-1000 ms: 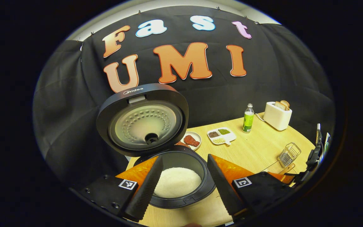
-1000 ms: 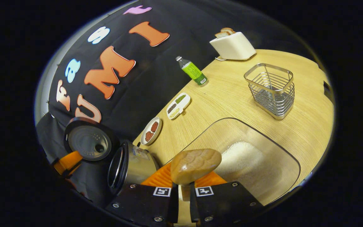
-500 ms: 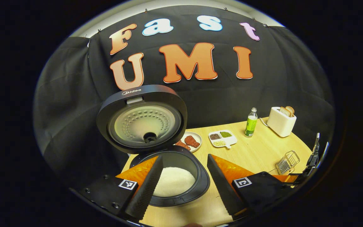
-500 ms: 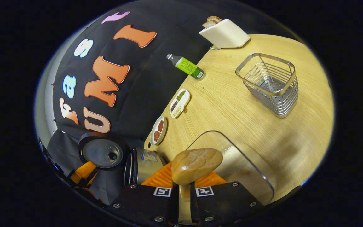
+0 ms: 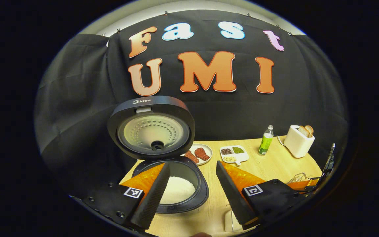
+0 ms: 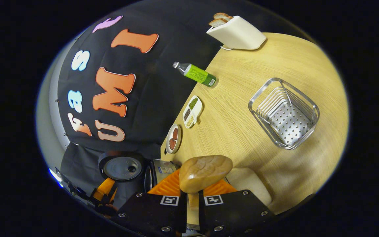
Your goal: Close the left gripper, press the button to open the rice cooker; take a wooden spoon from the chopstick holder with the right hand, scoop a spoonful of rice and pour it into the rice cooker, then put the wooden spoon back into the chopstick holder.
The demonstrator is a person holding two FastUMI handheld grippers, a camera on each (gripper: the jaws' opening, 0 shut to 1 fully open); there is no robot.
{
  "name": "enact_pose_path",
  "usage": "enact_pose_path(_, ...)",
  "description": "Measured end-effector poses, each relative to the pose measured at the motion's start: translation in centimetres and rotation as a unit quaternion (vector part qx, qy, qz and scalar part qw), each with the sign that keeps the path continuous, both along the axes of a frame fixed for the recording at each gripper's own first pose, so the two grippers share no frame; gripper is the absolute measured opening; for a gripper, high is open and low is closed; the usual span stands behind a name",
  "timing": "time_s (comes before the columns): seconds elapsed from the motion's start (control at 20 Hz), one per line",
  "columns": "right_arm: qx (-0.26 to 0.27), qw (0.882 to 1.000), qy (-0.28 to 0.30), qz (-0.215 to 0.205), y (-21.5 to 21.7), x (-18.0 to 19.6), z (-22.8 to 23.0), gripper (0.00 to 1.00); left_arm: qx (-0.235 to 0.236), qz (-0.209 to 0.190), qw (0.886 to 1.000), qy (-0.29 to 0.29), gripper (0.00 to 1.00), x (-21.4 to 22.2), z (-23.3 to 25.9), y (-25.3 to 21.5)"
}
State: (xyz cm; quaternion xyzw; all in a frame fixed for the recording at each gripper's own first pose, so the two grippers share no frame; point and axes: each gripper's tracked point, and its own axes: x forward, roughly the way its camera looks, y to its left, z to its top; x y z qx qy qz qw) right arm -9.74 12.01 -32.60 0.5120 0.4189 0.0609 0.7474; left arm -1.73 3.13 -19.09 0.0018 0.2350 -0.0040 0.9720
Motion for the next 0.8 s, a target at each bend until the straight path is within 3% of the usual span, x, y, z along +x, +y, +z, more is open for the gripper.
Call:
enact_pose_path(0.35,0.088,0.996,0.0,0.024,0.9,1.9,2.8,0.14,0.026,0.067,0.997,-0.016,0.95,-2.0,1.2,3.6)
enact_pose_path(0.8,0.178,0.982,-0.017,0.056,7.4,5.5,7.7,0.14,0.067,0.143,0.987,-0.041,0.95,-6.8,3.4,9.6)
